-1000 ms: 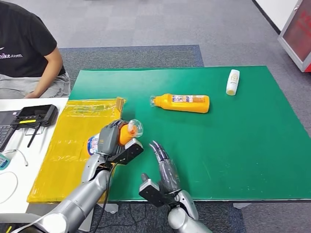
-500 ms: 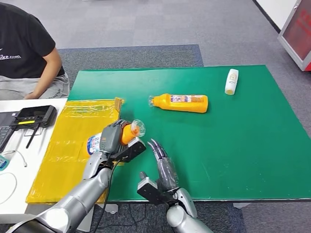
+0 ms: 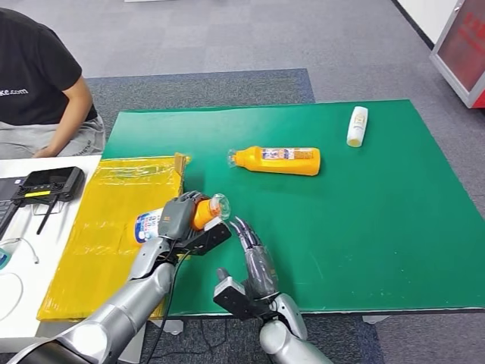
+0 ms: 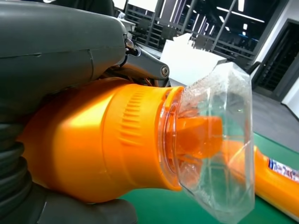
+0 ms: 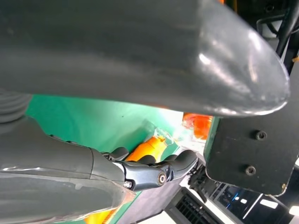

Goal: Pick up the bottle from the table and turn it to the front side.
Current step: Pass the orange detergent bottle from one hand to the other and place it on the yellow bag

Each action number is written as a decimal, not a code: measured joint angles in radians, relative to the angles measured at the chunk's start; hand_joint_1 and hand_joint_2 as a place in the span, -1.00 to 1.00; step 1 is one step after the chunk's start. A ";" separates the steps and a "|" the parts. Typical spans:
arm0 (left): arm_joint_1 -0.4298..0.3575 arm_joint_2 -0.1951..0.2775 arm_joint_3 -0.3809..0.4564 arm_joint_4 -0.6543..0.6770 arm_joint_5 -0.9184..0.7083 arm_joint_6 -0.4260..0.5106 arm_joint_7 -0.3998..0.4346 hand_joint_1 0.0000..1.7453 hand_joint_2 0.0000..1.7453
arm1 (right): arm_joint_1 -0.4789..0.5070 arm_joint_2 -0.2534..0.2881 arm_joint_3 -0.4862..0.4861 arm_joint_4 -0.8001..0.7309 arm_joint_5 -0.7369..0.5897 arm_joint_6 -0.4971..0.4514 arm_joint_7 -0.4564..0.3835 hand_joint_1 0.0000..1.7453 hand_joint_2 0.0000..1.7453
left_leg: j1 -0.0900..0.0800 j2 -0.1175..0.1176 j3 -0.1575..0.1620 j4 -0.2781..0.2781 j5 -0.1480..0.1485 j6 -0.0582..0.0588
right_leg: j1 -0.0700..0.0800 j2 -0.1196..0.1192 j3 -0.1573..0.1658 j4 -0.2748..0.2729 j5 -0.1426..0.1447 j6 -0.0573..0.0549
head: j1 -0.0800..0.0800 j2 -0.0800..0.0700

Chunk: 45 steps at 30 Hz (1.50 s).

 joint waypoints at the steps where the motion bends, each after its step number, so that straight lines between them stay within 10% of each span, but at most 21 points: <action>1: 0.000 0.000 0.000 0.001 0.000 0.000 0.002 1.00 1.00 | 0.000 0.000 -0.001 0.001 0.001 0.000 0.000 -1.00 -1.00 | 0.000 0.000 0.000 0.000 0.000 0.000 | 0.000 0.001 0.000 0.000 0.000 0.000 | 0.000 0.000; 42: 0.000 0.004 0.026 0.054 0.029 -0.067 0.005 1.00 1.00 | 0.007 0.007 -0.008 0.007 0.016 -0.007 0.001 -1.00 -1.00 | 0.000 0.000 0.021 -0.014 -0.004 -0.001 | 0.000 0.019 0.008 0.000 -0.005 -0.012 | 0.000 0.000; 45: 0.006 0.007 0.027 0.056 0.029 -0.066 0.005 0.36 1.00 | 0.009 0.007 -0.011 0.007 0.016 -0.006 0.002 -1.00 -1.00 | 0.000 0.001 0.022 -0.014 -0.004 0.000 | 0.000 0.020 0.008 0.000 -0.006 -0.012 | 0.000 0.000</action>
